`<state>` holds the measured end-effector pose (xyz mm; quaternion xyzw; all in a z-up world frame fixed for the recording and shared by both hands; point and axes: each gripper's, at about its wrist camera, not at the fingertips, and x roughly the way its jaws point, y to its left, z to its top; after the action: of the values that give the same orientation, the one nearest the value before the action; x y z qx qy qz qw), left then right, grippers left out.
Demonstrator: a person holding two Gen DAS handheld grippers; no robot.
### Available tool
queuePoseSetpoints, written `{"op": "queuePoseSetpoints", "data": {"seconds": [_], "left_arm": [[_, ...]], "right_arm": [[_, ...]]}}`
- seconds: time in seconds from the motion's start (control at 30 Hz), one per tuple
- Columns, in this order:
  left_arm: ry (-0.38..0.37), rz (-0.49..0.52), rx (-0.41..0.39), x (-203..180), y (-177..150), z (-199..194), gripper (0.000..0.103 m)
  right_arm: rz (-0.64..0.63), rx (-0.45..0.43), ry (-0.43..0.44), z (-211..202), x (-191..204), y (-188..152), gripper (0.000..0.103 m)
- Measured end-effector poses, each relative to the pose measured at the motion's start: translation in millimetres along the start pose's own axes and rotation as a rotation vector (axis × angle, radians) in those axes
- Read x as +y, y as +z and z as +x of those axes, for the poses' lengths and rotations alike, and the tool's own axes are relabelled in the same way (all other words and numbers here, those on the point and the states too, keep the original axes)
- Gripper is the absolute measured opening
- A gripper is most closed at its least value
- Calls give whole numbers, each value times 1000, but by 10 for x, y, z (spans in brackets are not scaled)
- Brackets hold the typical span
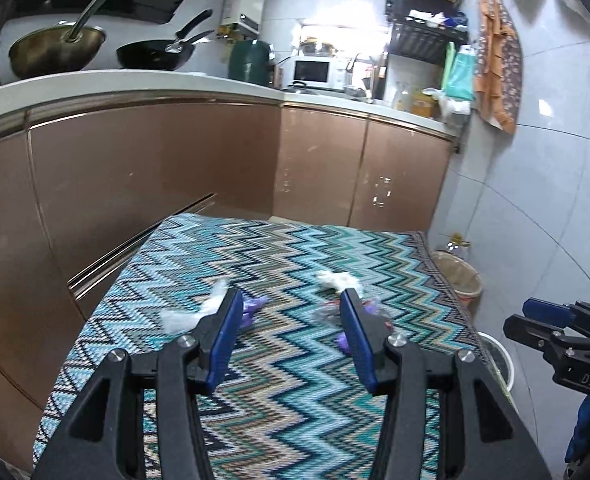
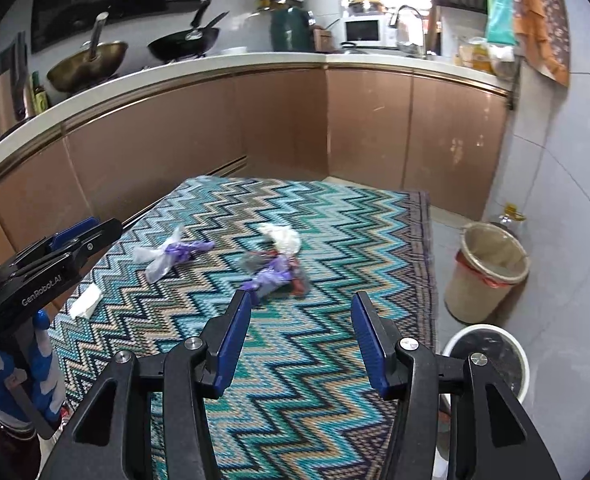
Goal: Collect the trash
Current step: 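Move both open tools back over the table toward the remaining trash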
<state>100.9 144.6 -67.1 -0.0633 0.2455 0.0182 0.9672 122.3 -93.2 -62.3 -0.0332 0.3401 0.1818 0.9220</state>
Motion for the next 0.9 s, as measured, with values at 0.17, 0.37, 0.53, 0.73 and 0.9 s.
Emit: {"op": "queuePoseSetpoints", "data": {"seconds": [0.17, 0.37, 0.53, 0.73, 0.9], "left_arm": [[31, -17, 16, 167, -57, 61, 48], [66, -40, 34, 345, -95, 167, 48], [89, -56, 52, 457, -129, 262, 48], [106, -64, 77, 535, -171, 386, 48], [121, -66, 103, 584, -212, 512, 48]], "right_arm": [[-26, 27, 36, 169, 159, 32, 52], [-45, 55, 65, 358, 303, 62, 53], [-53, 80, 86, 505, 366, 77, 54], [-58, 103, 108, 671, 413, 99, 54], [-57, 123, 122, 835, 414, 109, 56]]}}
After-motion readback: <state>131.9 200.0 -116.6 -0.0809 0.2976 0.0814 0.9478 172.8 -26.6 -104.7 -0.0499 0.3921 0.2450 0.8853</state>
